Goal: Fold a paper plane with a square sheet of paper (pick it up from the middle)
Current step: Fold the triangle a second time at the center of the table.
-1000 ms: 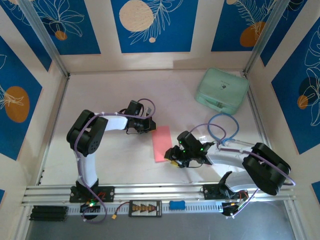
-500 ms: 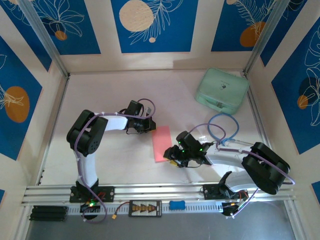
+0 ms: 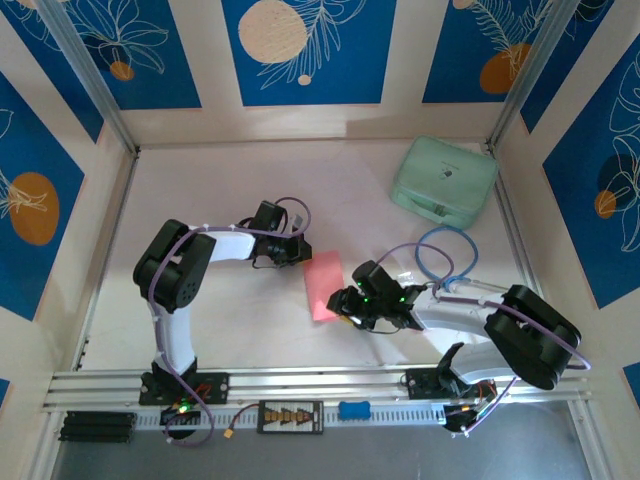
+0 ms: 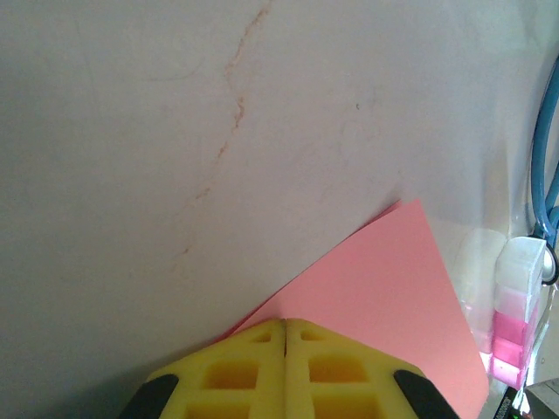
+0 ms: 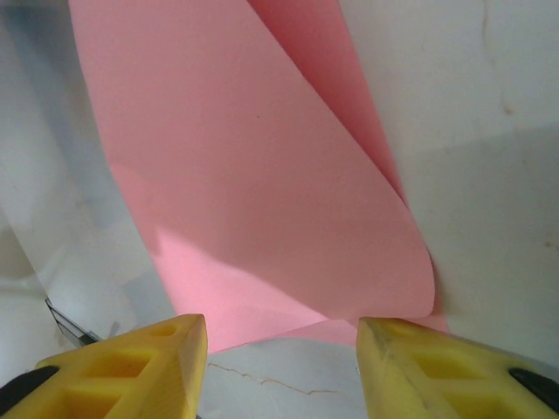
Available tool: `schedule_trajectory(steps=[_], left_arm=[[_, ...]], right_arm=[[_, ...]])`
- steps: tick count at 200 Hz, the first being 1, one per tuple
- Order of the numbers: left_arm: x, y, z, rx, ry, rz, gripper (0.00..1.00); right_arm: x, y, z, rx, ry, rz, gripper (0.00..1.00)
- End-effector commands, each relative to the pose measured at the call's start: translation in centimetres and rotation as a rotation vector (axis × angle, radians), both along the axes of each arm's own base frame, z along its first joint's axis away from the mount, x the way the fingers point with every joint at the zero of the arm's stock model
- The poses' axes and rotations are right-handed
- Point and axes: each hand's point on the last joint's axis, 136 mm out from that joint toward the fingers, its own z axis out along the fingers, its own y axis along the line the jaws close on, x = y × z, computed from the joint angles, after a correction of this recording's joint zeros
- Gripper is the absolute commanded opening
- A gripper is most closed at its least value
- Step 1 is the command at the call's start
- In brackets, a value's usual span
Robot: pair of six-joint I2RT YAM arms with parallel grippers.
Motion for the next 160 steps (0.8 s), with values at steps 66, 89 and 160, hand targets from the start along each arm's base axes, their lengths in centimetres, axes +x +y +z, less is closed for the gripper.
schedule_trajectory(steps=[66,89,160], left_arm=[[-2.2,1.6,-3.4,0.074,0.116,0.015,0.08],[-2.2,1.6,-3.4,0.074,0.116,0.015,0.08],[-2.1,1.5,-3.3,0.071,0.115,0.013,0.08]], right_arm=[[1.9,-0.3,1.8,0.004,-0.107,0.031,0.53],[2.4,-0.2,1.9,0.008,-0.120,0.041,0.55],[3.5,0.6,2.3,0.121,-0.140,0.065,0.56]])
